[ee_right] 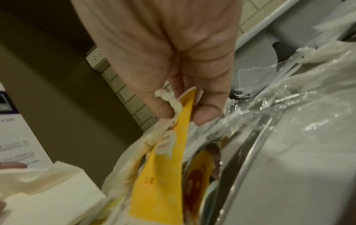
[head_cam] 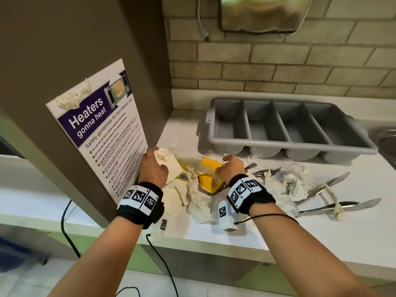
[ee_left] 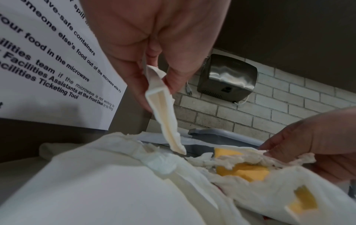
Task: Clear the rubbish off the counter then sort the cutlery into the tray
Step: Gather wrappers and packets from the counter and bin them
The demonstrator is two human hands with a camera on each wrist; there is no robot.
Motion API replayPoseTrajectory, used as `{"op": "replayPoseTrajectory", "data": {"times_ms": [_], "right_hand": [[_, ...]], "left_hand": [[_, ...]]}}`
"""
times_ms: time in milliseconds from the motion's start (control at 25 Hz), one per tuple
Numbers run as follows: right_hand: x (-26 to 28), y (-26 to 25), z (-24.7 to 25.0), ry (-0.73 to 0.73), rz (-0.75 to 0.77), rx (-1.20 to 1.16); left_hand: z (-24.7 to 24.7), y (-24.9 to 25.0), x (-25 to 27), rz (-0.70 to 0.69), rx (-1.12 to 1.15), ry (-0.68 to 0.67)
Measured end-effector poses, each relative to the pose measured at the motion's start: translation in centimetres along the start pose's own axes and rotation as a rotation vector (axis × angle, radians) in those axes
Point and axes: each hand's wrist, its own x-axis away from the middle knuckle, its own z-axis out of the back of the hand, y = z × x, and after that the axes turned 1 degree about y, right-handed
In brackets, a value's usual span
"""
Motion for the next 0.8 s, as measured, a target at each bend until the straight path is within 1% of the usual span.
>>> {"op": "replayPoseTrajectory", "data": {"times_ms": [120, 200, 280, 440, 600, 680, 800], "right_hand": [[0.3, -0.1, 0.8, -0.046, 0.039, 0.057], [0.8, -0.3, 1.7, -0.032, 0.094, 0.068], [1.1, -0.3, 2.7, 0.011, 0.147, 0.056], [2.2, 0.2, 5.0, 0.072, 0.166, -0.093], [3.3, 2.0, 7.7, 0.14, 0.199, -0.284], [4.0, 3.7, 9.3, 0.159, 0.195, -0.378], [5.7, 7.3, 11.8, 0.185, 0.199, -0.431]], "left_hand": [[0.4, 0.5, 0.1, -0.018, 0.01, 0.024], [0.8, 1.2, 0.2, -0.025, 0.03, 0.045], [1.0, 2.0, 0.5, -0.028, 0.059, 0.06], [0.9, 3.8, 1.8, -0.02, 0.133, 0.097], [0.7, 6.2, 4.3, -0.026, 0.243, 0.147], [0.2, 7.4, 6.3, -0.047, 0.289, 0.182], [-1.3, 8.8, 10.8, -0.064, 0.32, 0.191]]}}
